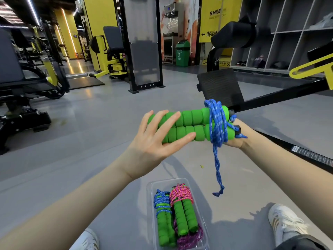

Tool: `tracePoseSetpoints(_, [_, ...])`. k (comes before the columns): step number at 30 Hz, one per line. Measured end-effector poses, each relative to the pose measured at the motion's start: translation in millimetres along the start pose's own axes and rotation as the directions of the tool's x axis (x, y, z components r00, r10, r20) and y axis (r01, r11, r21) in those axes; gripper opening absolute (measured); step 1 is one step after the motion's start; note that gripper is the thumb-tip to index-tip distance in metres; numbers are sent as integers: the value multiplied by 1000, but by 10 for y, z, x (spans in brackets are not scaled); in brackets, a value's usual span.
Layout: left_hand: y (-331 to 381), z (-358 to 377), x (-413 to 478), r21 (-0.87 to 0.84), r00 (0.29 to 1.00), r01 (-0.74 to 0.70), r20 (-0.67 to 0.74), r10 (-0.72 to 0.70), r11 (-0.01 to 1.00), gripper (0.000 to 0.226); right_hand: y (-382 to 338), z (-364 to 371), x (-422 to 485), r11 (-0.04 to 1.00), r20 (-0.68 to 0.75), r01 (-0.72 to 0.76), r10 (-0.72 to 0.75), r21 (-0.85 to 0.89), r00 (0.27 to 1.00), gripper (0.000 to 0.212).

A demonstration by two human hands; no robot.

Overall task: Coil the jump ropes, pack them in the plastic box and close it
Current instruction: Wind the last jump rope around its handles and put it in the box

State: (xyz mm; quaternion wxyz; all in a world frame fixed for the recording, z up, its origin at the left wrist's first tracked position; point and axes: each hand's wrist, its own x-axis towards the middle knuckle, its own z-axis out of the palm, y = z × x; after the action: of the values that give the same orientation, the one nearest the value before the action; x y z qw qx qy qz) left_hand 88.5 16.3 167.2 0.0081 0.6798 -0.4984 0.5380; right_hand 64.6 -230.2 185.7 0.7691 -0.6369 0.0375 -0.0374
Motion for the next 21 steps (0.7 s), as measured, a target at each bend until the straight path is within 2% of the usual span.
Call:
tracePoseSetpoints(1, [-8, 10, 1, 3, 1000, 31, 0, -31, 1000, 52, -32, 100, -6, 983, 57, -17, 6, 184, 998, 2])
tracePoseSetpoints(2, [-29, 21, -3, 5, 998, 57, 5, -57, 998, 55, -28, 178, -32, 958, 163, -25, -23, 286, 986, 7])
tracePoseSetpoints(3, [-55, 32, -7, 4, 996, 86, 14, -86, 996, 58, 5, 239, -16, 948, 260, -44, -41, 314, 965, 9])
tracePoseSetpoints(5, [-90, 49, -1, 0, 988, 151, 38, -151, 989, 61, 42, 386, -41, 961, 366, -97, -5, 260, 931, 24])
tracePoseSetpoints(7, [-115, 64, 12, 8, 980, 189, 67, -189, 982, 55, 104, 419, 11, 978, 351, -114, 47, 173, 935, 30])
tracePoseSetpoints(10, [-180, 124, -43, 53, 972, 211, 96, -215, 976, 60, 121, 471, 14, 982, 278, -116, 71, 149, 958, 36])
tracePoseSetpoints(14, [-240, 209, -202, 129, 963, 207, 149, -225, 970, 67, 121, 481, -36, 986, 181, -162, 164, -21, 970, 31])
tracePoseSetpoints(17, [-293, 244, -291, 179, 940, 233, 210, -269, 956, 68, 120, 525, -79, 970, 167, -210, 229, -125, 959, 27])
tracePoseSetpoints(21, [-302, 286, -330, 225, 916, 252, 260, -307, 941, 73, 106, 610, -91, 933, 168, -195, 254, -304, 953, 27])
